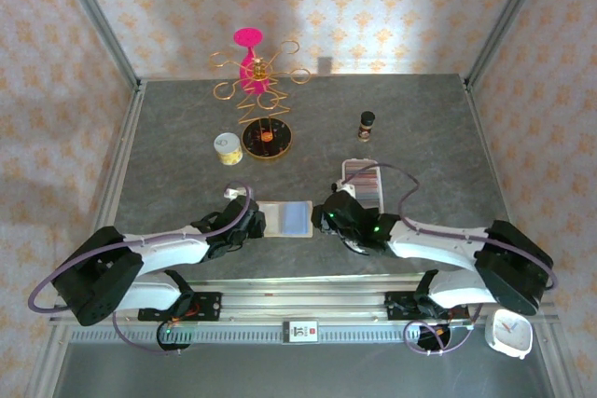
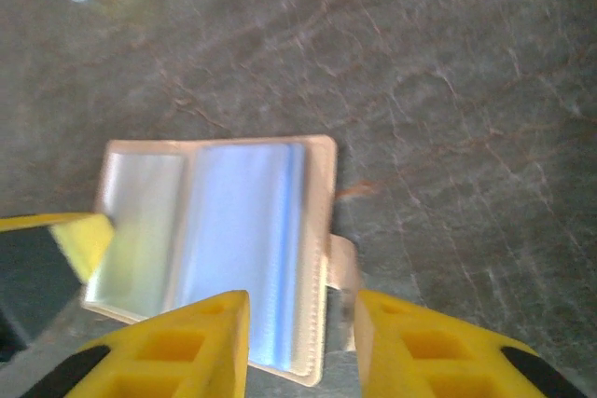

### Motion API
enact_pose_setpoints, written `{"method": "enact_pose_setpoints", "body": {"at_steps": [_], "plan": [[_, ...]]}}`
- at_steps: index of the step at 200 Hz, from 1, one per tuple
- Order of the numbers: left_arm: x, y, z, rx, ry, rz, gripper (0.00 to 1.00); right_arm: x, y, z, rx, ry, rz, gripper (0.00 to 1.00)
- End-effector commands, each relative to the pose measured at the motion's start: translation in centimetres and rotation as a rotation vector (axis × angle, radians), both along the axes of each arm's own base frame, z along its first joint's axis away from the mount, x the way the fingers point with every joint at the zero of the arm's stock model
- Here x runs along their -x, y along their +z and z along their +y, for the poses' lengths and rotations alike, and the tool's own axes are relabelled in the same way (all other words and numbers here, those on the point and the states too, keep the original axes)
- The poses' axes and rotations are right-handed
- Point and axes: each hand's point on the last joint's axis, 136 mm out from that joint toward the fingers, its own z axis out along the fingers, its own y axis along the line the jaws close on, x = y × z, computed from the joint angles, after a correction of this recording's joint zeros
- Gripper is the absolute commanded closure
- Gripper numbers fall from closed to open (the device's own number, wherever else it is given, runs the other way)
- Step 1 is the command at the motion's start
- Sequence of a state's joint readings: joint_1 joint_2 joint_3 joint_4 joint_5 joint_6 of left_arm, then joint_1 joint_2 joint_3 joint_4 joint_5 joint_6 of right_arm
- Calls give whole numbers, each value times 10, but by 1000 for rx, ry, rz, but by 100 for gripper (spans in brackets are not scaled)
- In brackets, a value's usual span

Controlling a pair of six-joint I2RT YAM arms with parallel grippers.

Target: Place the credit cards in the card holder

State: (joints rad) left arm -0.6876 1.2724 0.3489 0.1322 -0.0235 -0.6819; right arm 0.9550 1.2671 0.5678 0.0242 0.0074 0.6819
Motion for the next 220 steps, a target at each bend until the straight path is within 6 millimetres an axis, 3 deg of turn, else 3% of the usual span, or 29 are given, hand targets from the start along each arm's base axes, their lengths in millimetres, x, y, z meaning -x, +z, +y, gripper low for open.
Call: {"method": "enact_pose_setpoints", "body": {"at_steps": [1, 19, 34, 69, 106, 138, 204, 220], "plan": [[5, -6, -1, -6, -24, 7, 77, -6, 36, 5, -20, 21, -82, 65], [5, -5, -4, 9, -39, 4, 81, -1, 51, 26, -110, 100, -82, 67], [5, -5, -5, 15, -42, 4, 81, 2, 52, 42, -143, 153, -55, 71], [5, -2, -4, 20, -32, -3, 85, 1, 33, 69, -148, 207, 3, 80], [6, 3, -3, 45, -17, -18, 83, 1, 16, 101, -163, 264, 51, 86], [5, 6, -1, 44, -5, -24, 72, -2, -11, 112, -117, 265, 114, 91], [0, 19, 9, 41, 62, -64, 69, 2, -52, 115, -40, 270, 191, 93], [-1, 26, 8, 69, 66, -83, 61, 5, -63, 114, -6, 274, 212, 93]]}}
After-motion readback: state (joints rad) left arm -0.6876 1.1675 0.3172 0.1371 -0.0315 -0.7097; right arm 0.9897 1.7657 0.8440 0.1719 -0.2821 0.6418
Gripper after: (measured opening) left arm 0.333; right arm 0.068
